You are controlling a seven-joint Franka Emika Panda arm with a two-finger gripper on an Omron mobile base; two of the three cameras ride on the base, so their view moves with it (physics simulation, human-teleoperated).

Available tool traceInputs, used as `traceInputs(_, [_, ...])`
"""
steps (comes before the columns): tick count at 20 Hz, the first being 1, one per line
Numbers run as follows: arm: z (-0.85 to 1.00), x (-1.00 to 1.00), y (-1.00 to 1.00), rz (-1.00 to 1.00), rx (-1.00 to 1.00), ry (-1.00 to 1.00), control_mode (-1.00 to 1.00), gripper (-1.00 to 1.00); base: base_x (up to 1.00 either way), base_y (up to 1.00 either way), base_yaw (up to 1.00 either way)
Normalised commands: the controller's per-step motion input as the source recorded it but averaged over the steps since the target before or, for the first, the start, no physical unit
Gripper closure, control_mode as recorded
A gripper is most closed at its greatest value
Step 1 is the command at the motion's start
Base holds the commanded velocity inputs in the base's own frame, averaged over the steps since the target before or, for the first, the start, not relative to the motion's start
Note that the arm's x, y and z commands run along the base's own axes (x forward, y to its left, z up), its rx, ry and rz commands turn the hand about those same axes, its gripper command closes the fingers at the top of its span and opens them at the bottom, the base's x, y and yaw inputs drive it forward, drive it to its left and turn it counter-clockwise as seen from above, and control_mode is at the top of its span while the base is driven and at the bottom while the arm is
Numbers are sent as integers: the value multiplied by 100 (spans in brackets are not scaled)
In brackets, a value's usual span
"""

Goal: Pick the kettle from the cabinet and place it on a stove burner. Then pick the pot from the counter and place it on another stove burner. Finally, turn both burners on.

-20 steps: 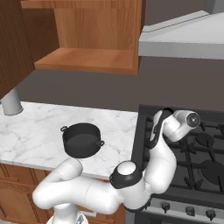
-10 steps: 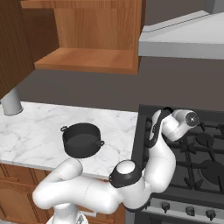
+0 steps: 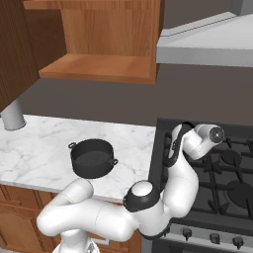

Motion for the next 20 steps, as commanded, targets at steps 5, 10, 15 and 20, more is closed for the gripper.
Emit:
traceInputs(5, [0, 0, 0, 0, 0, 0, -100, -100, 0, 0, 0])
traceInputs(10, [0, 0, 0, 0, 0, 0, -100, -100, 0, 0, 0])
traceInputs(15, [0, 0, 0, 0, 0, 0, -100, -100, 0, 0, 0])
traceInputs(20, [0, 0, -2, 0, 0, -1, -100, -100, 0, 0, 0])
